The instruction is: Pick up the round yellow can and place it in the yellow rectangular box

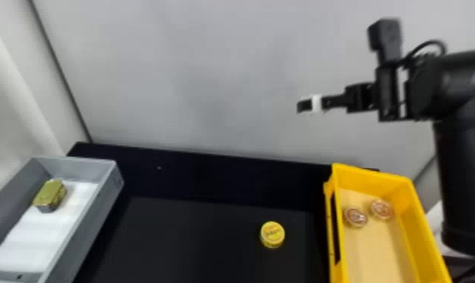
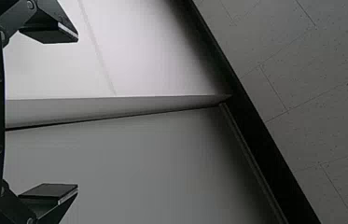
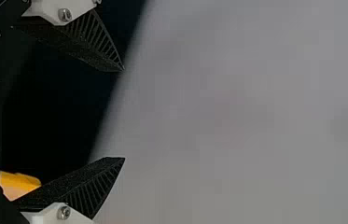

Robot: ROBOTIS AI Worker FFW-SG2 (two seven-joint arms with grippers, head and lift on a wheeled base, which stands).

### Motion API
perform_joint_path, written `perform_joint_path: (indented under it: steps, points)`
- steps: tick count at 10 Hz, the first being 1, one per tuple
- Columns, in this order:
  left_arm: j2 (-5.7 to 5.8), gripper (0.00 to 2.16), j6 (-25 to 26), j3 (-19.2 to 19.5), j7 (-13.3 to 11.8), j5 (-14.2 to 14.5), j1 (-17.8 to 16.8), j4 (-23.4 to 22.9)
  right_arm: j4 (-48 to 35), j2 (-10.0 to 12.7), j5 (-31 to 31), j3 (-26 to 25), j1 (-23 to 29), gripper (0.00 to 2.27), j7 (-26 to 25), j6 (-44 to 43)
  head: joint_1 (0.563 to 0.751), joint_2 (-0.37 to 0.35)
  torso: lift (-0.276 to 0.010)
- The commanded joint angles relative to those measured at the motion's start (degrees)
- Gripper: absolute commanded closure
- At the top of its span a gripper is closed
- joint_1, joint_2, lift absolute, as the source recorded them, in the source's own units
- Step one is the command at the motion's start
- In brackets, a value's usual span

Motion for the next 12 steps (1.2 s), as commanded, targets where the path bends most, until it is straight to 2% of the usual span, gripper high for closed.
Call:
perform_joint_path:
  steps: [1,3,4,5,7,12]
  points:
    - [-0.27,0.14,-0.17,-0.61,0.01,0.0,-0.22,0.5,6.63,0.44,-0.23,3.55,1.98,0.11,2.15,-0.99,0.694,-0.078,-0.007]
    - [-0.79,0.14,-0.79,-0.69,0.01,0.09,-0.14,0.85,10.5,0.53,0.65,5.84,3.38,0.11,5.14,-2.74,0.694,-0.078,-0.007]
    - [-0.88,0.14,-0.96,-0.69,0.01,0.09,-0.14,0.93,12.25,0.61,6.02,7.51,3.65,0.11,9.72,-4.15,0.694,-0.078,-0.007]
    - [-1.06,0.14,-1.14,-0.69,0.01,0.09,-0.14,0.93,15.15,1.67,15.95,8.65,4.52,0.1,19.13,-7.49,0.694,-0.078,-0.007]
    - [-1.41,0.14,-1.67,-0.69,0.01,0.09,-0.05,1.11,17.97,6.15,34.86,6.72,7.6,0.09,31.26,-13.3,0.694,-0.078,-0.007]
    - [-2.02,0.14,-2.72,-1.13,0.01,0.18,-0.22,1.81,24.12,9.23,34.68,6.01,11.82,0.09,31.7,-16.73,0.694,-0.078,-0.007]
